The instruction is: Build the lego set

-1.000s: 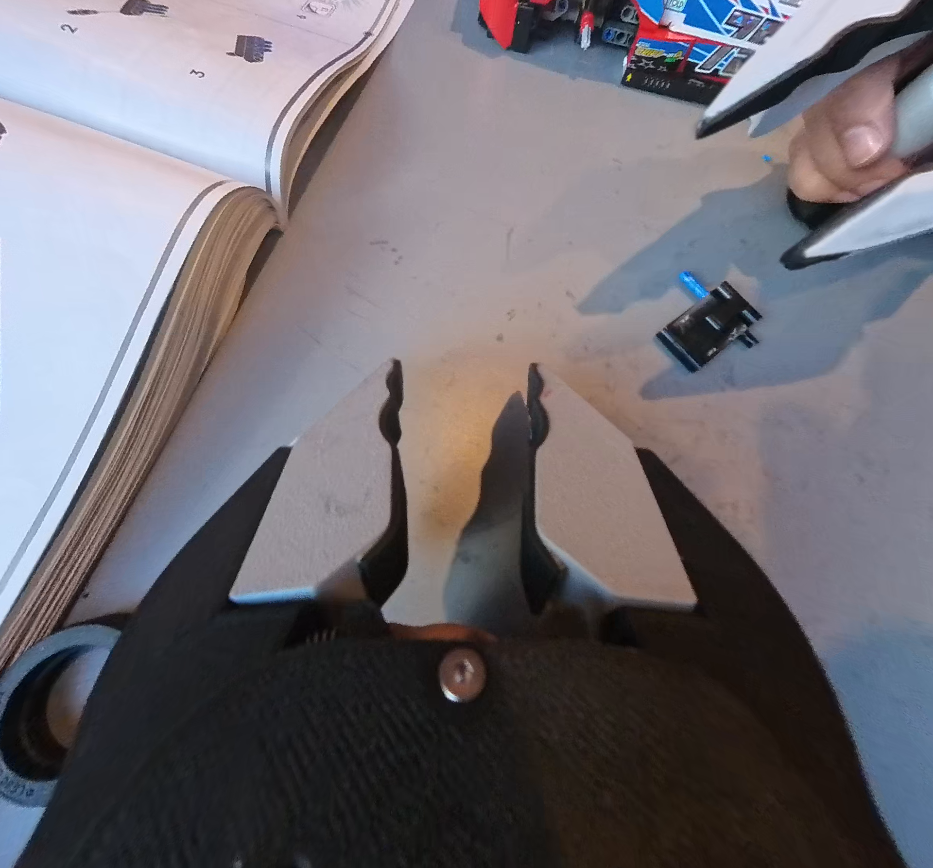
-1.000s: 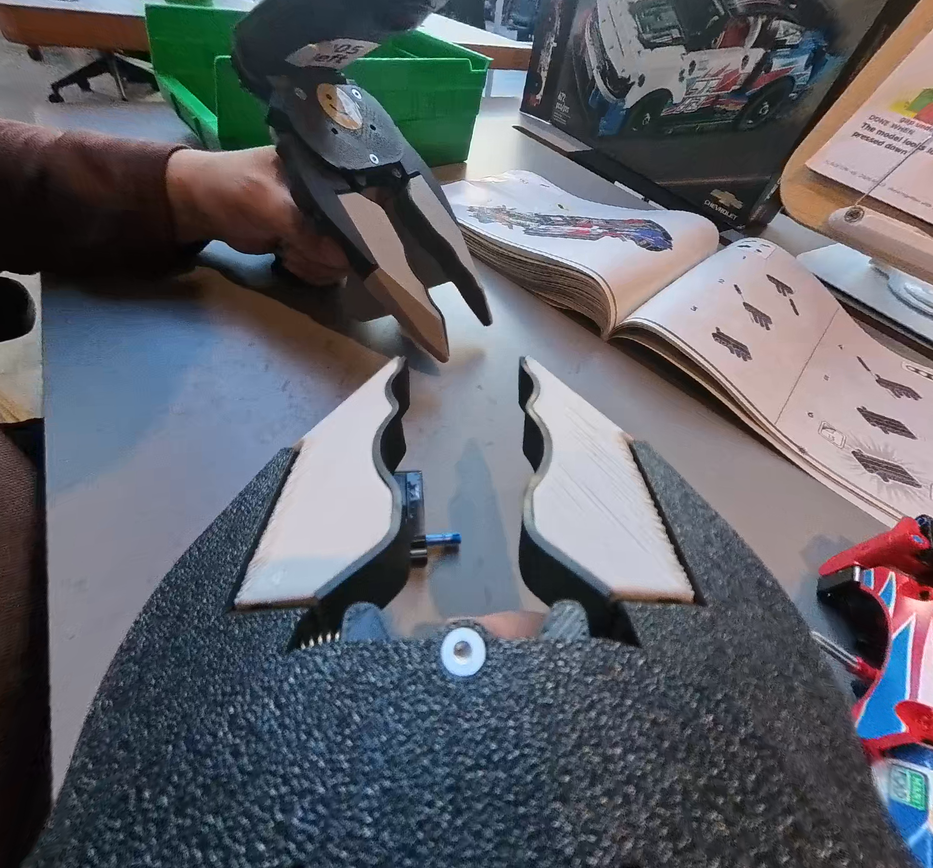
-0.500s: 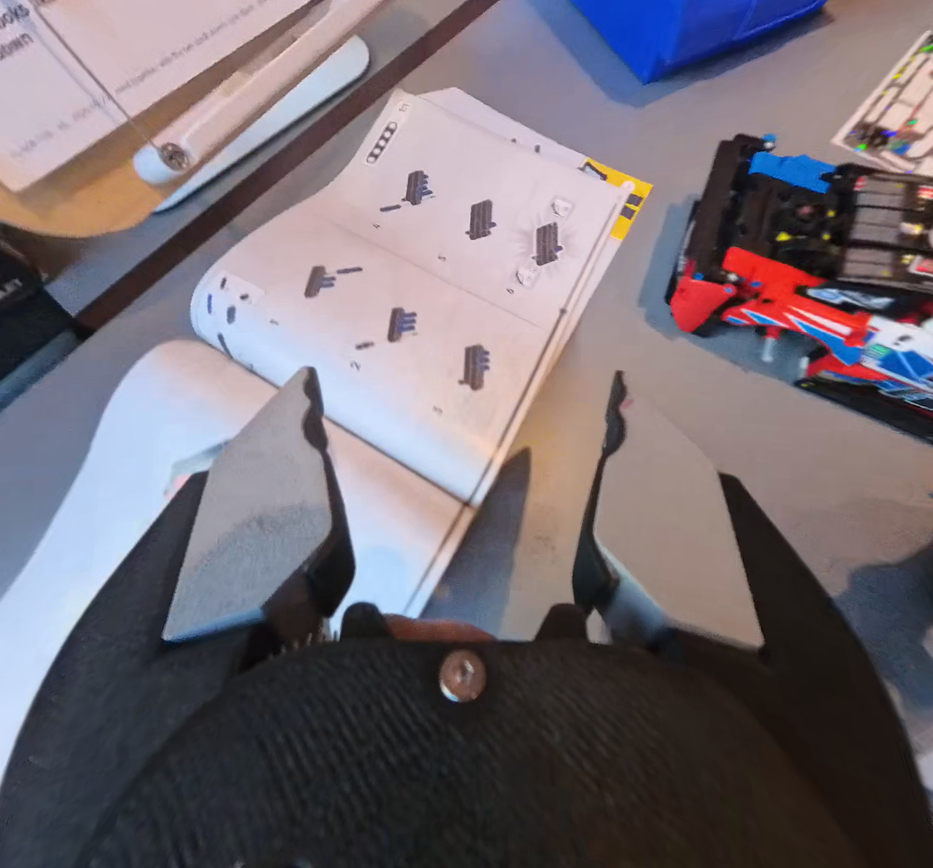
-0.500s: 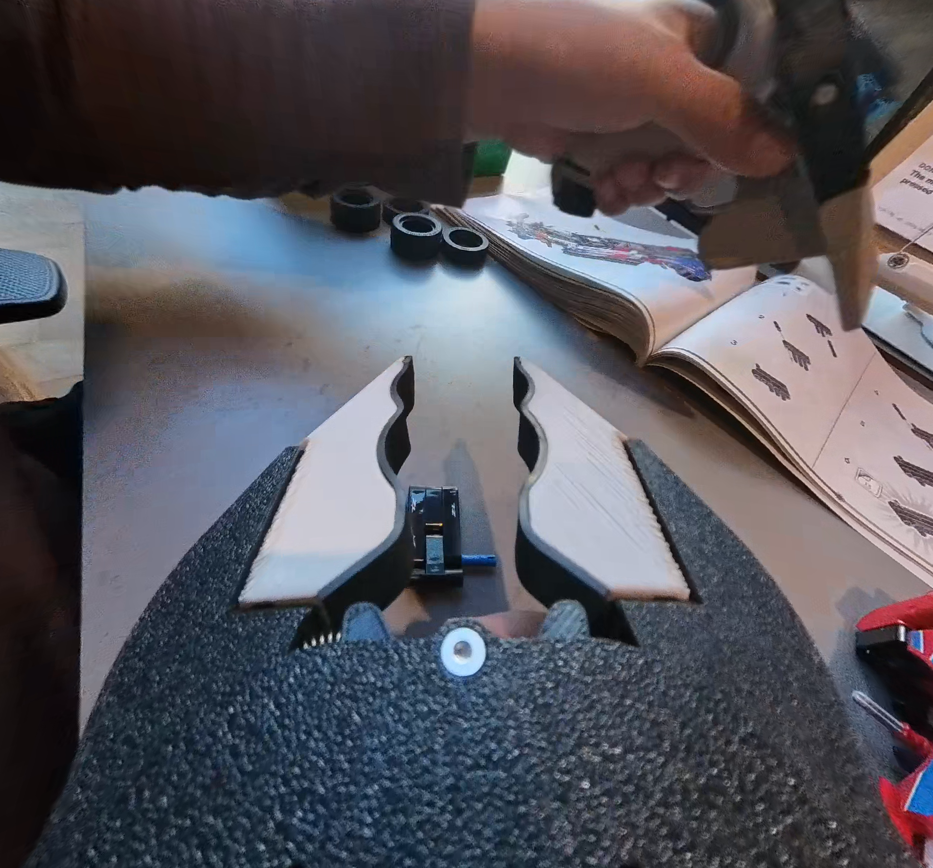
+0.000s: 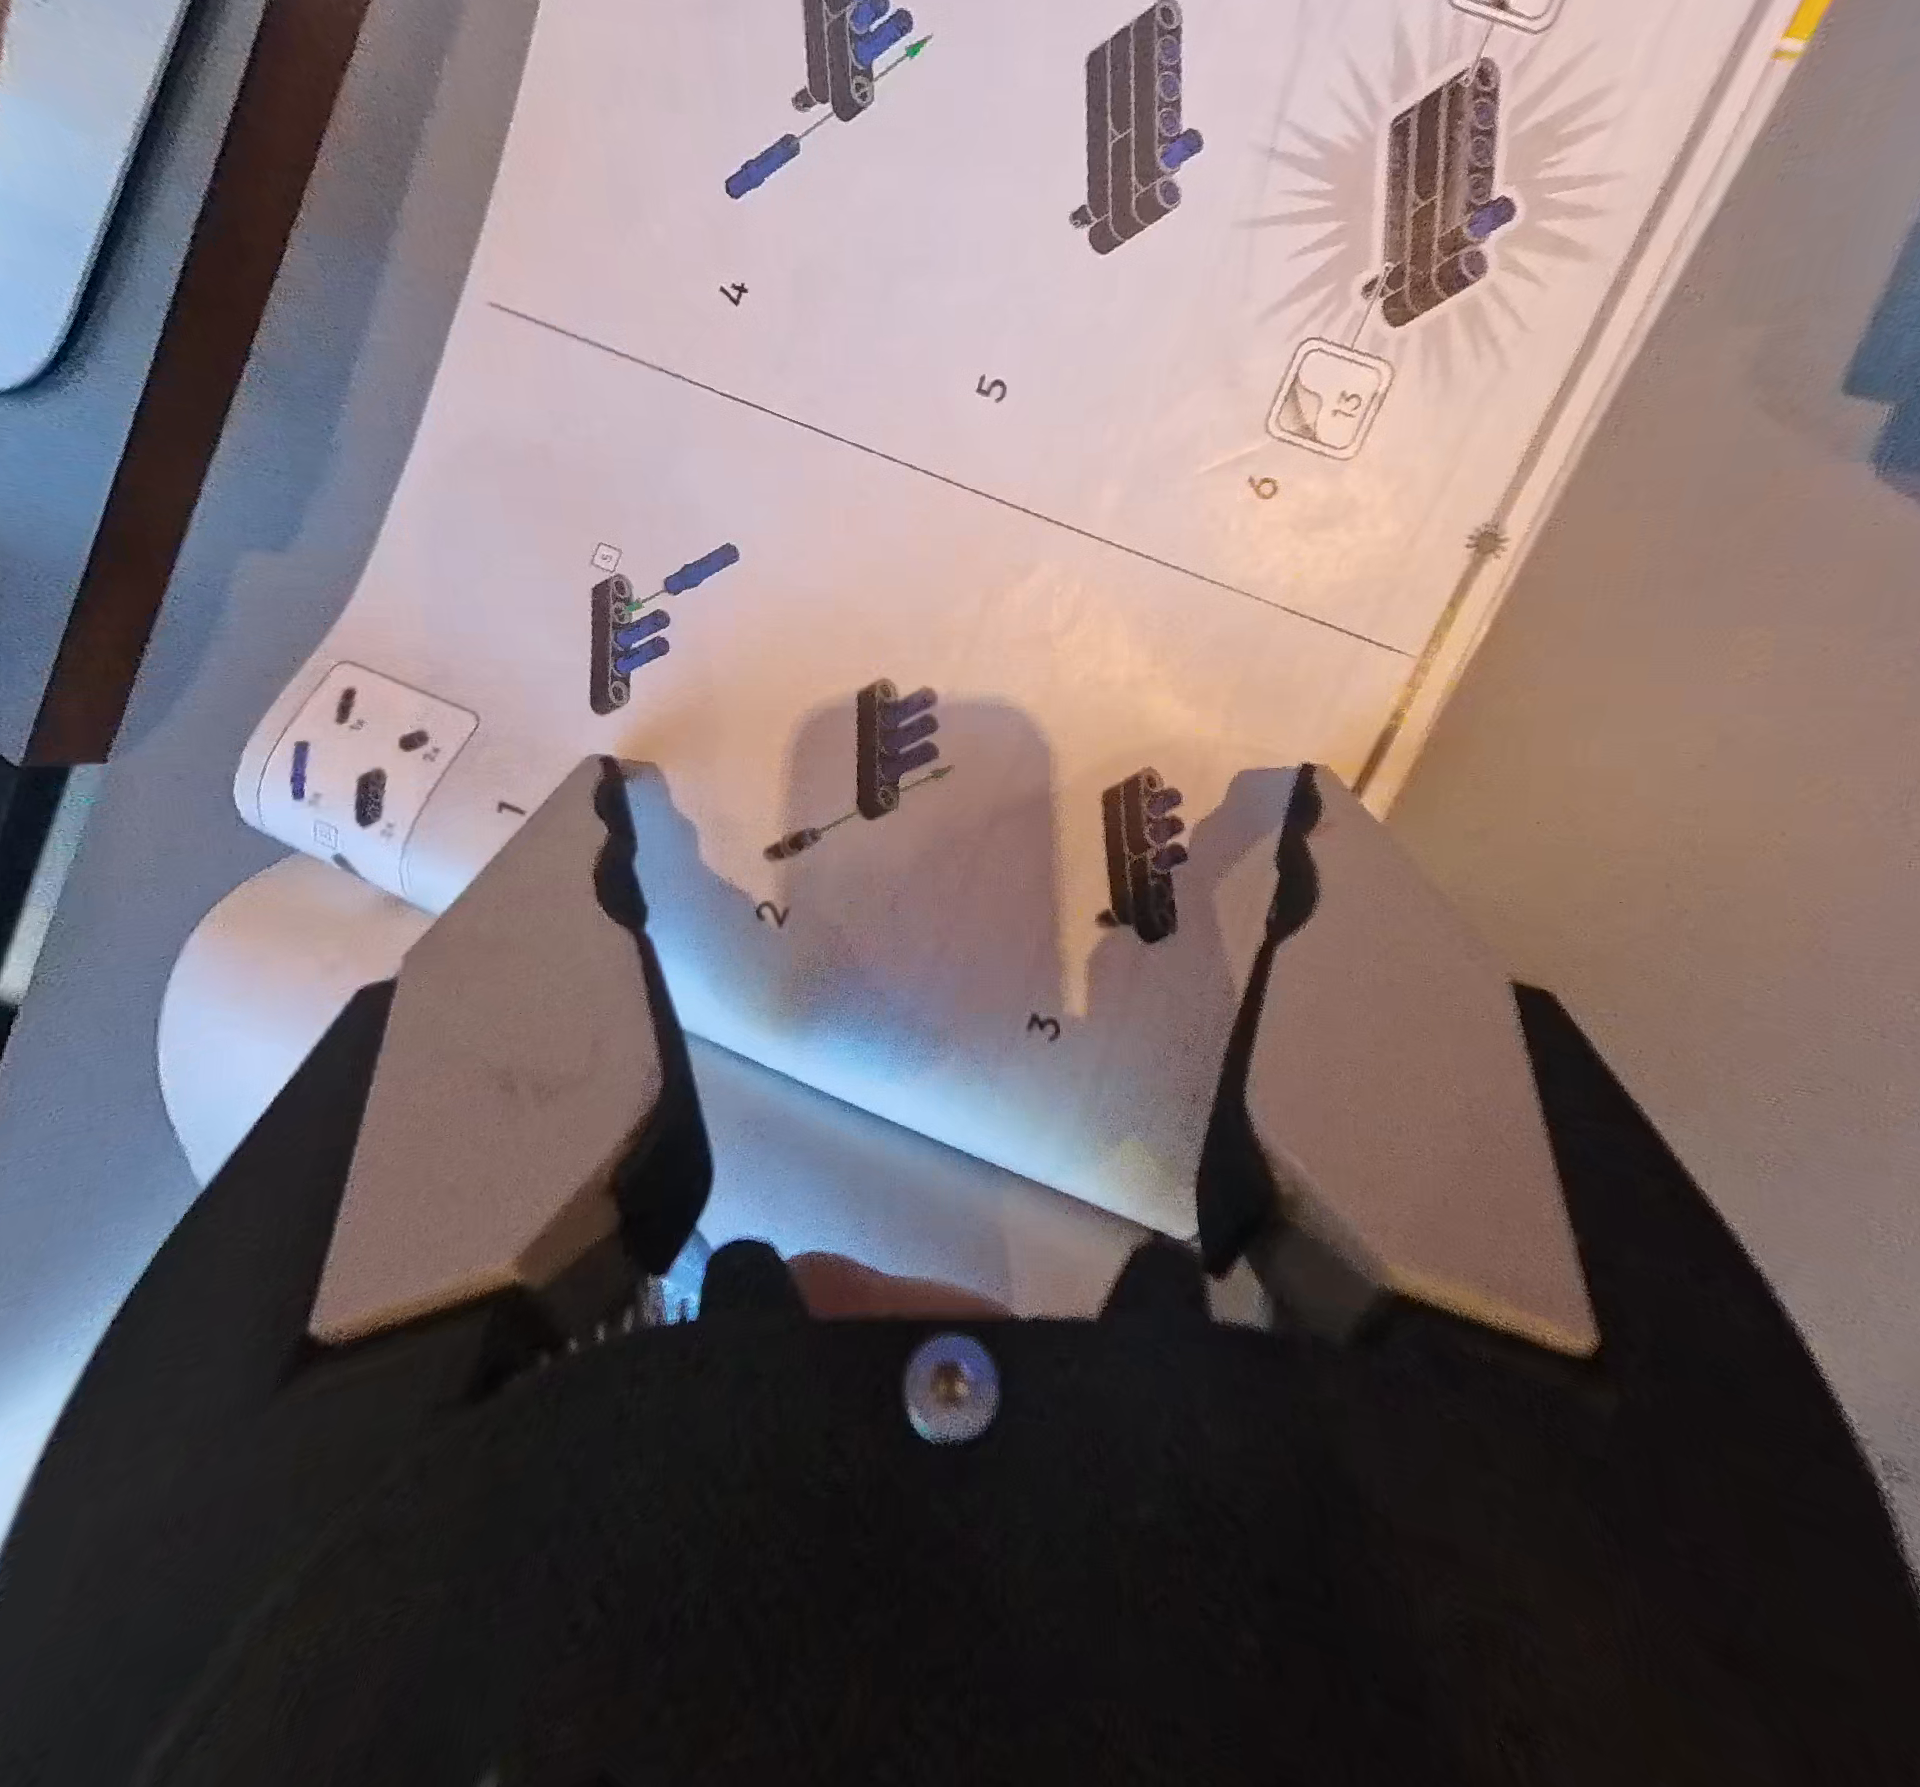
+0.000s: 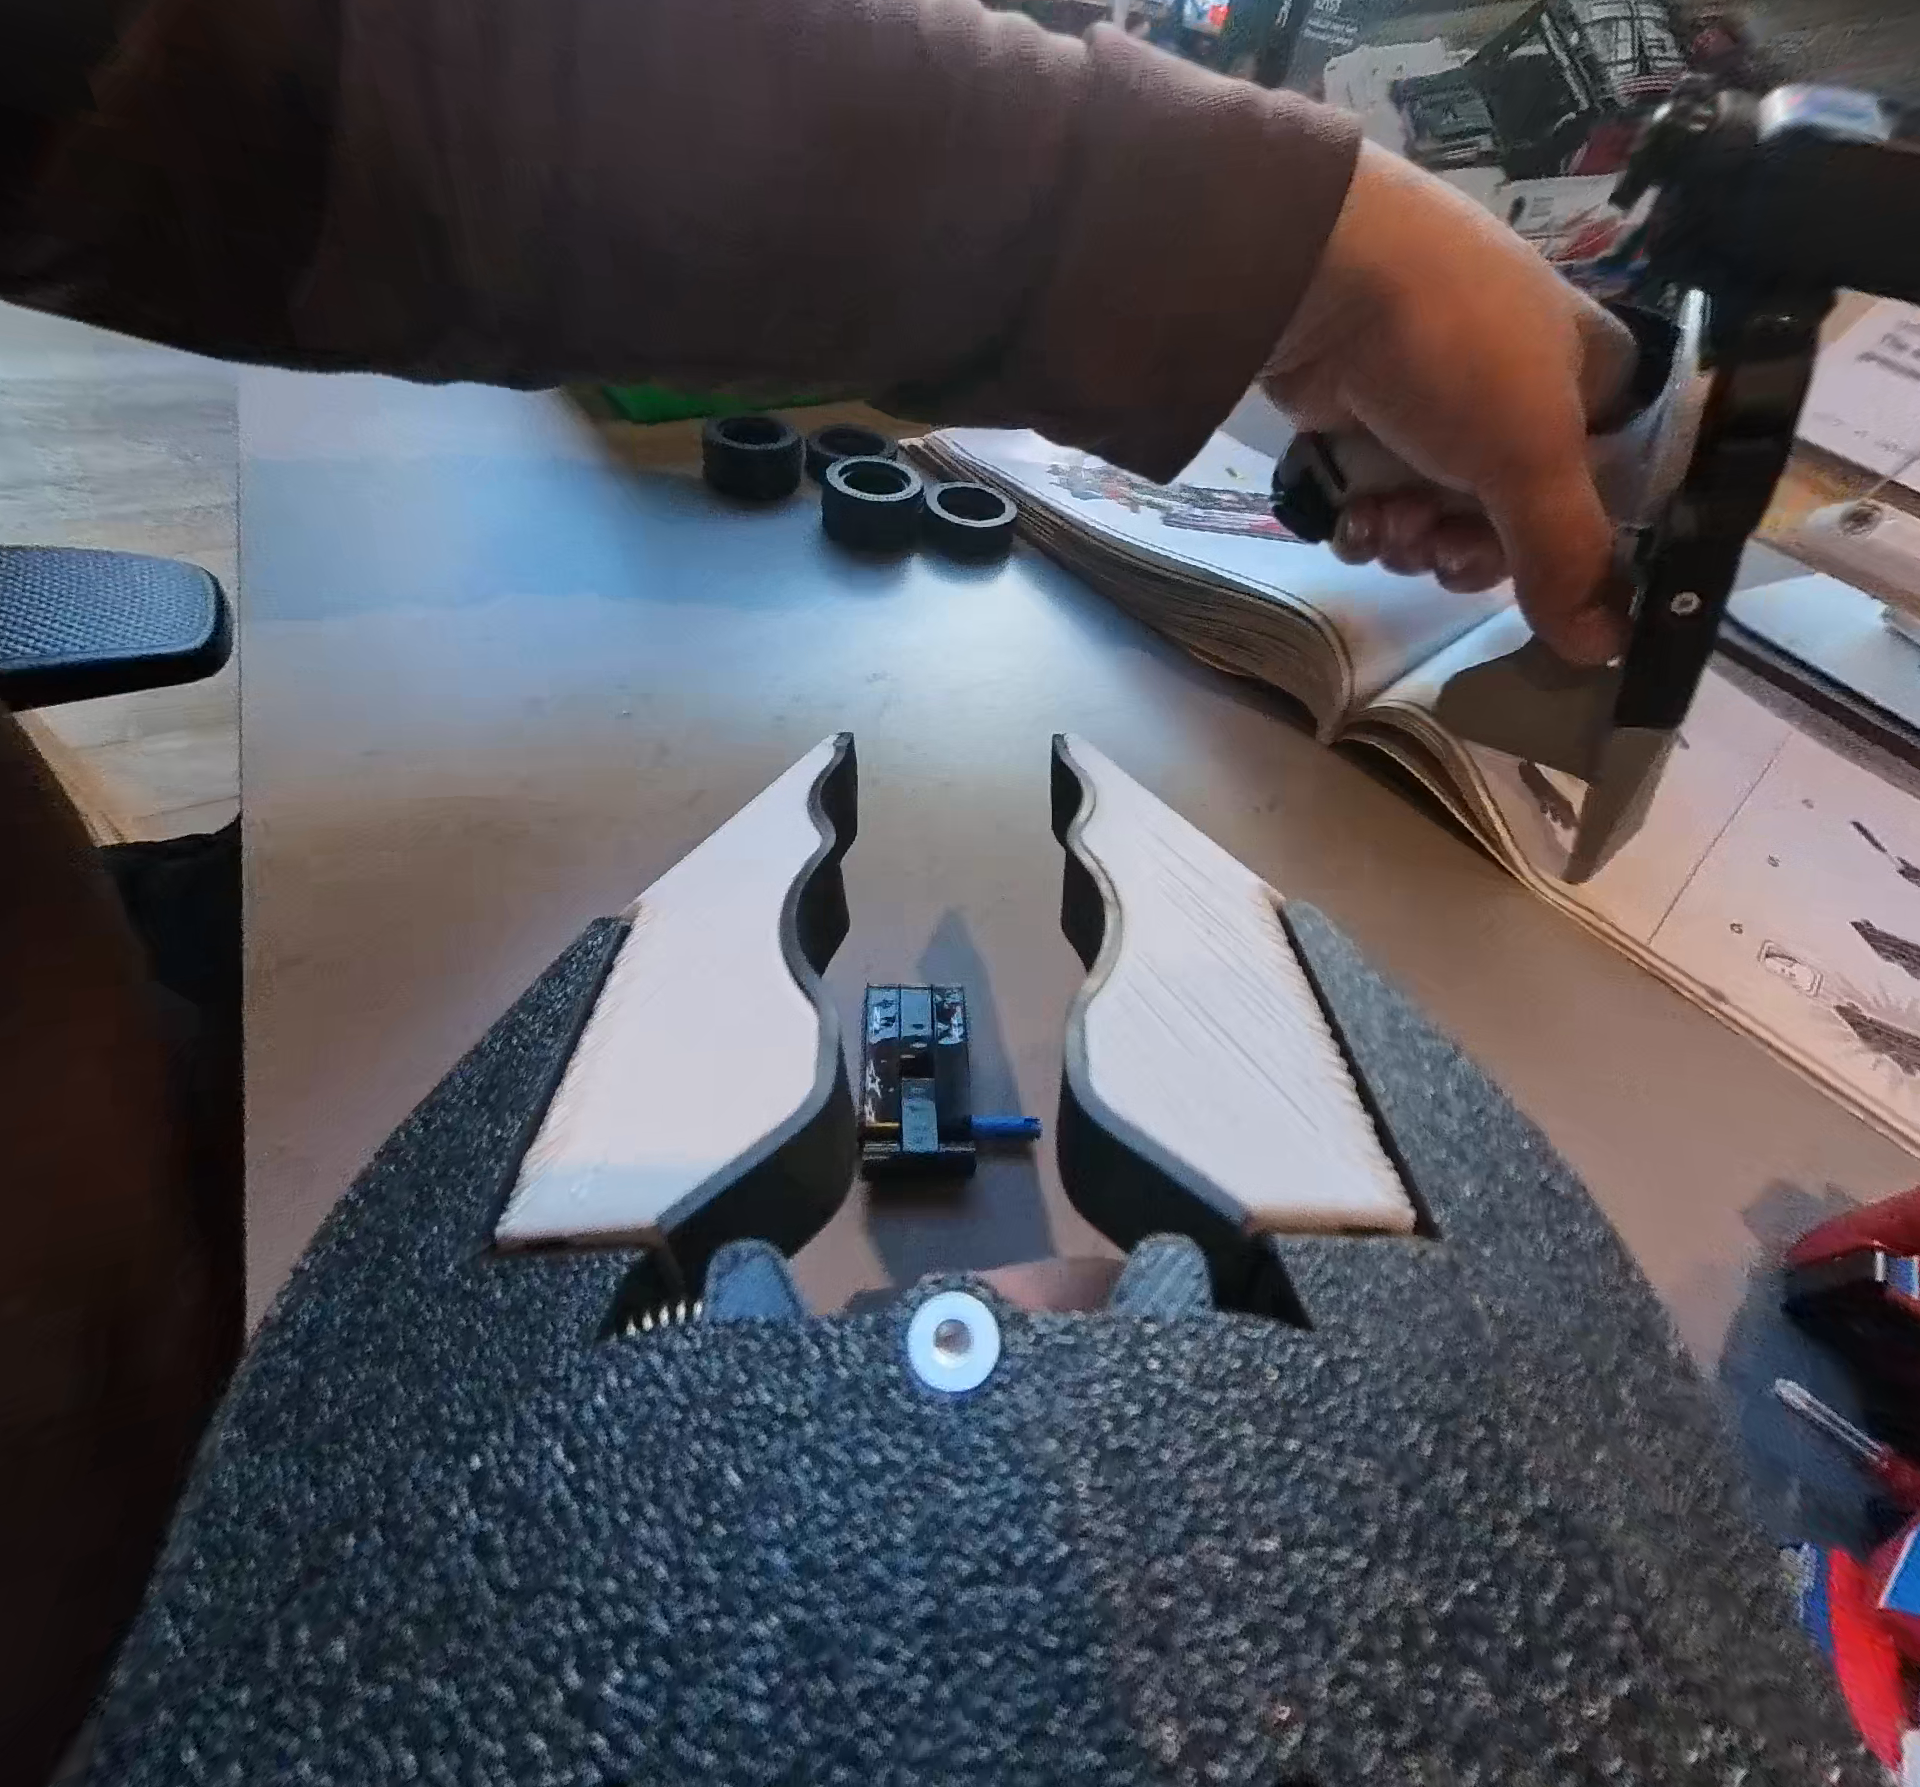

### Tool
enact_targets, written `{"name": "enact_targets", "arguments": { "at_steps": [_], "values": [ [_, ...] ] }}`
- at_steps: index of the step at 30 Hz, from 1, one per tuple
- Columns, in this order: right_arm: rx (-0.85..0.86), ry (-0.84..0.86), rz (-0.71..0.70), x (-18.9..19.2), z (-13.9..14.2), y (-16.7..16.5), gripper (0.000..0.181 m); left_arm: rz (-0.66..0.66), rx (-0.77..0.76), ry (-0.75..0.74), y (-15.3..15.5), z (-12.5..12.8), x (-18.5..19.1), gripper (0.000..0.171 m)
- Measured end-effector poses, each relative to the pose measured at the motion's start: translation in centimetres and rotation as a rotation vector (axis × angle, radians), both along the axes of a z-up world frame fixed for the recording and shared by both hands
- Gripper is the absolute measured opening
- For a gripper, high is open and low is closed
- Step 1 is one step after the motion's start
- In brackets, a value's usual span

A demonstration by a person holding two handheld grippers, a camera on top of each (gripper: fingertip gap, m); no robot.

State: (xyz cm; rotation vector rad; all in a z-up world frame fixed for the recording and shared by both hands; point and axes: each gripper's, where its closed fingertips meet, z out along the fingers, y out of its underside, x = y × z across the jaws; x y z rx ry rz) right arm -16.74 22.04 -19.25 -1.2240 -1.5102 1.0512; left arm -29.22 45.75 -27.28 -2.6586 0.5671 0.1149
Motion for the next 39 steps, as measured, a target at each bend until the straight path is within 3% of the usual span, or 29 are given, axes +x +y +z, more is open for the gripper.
{"name": "enact_targets", "arguments": {
  "at_steps": [7, 10, 13, 16, 19, 21, 24, 27, 30, 33, 39],
  "values": [
    [-0.026, -0.012, -0.002, -0.1, -0.1, 0.2, 0.037, -0.020, -0.006, -0.083, -0.9, -0.2, -0.3, 0.102],
    [-0.031, -0.022, -0.002, -0.2, -0.3, 0.3, 0.037, -0.011, 0.003, -0.091, -0.9, 0.0, -0.5, 0.074],
    [-0.034, -0.032, -0.004, -0.3, -0.4, 0.3, 0.037, -0.003, 0.013, -0.119, -0.9, 0.0, -0.6, 0.070],
    [-0.036, -0.029, -0.021, -0.3, -0.4, 0.6, 0.036, 0.038, 0.062, -0.076, -0.4, 0.2, -1.8, 0.036],
    [-0.064, -0.020, -0.035, -0.1, -0.2, 1.0, 0.037, 0.056, 0.106, -0.042, -0.4, 0.9, -2.3, 0.020],
    [-0.099, -0.022, -0.049, 0.0, -0.1, 1.4, 0.042, 0.069, 0.151, -0.097, -1.1, 2.9, -1.6, 0.032],
    [-0.181, -0.052, -0.044, 0.4, 0.0, 1.3, 0.057, 0.086, 0.207, -0.225, -4.2, 6.7, -0.2, 0.075],
    [-0.254, -0.116, -0.088, 1.4, 1.5, 2.6, 0.067, 0.092, 0.267, -0.248, -9.2, 8.6, -0.2, 0.082],
    [-0.314, -0.172, -0.171, 2.7, 4.2, 6.2, 0.072, 0.085, 0.287, -0.268, -13.8, 7.5, 0.7, 0.080],
    [-0.283, -0.292, -0.222, 2.7, 5.6, 11.3, 0.082, 0.079, 0.292, -0.255, -16.0, 5.1, 1.4, 0.079],
    [-0.156, -0.719, -0.299, -1.1, 2.0, 23.5, 0.081, 0.117, 0.418, -0.244, -16.5, 2.9, 2.4, 0.075]
  ]
}}
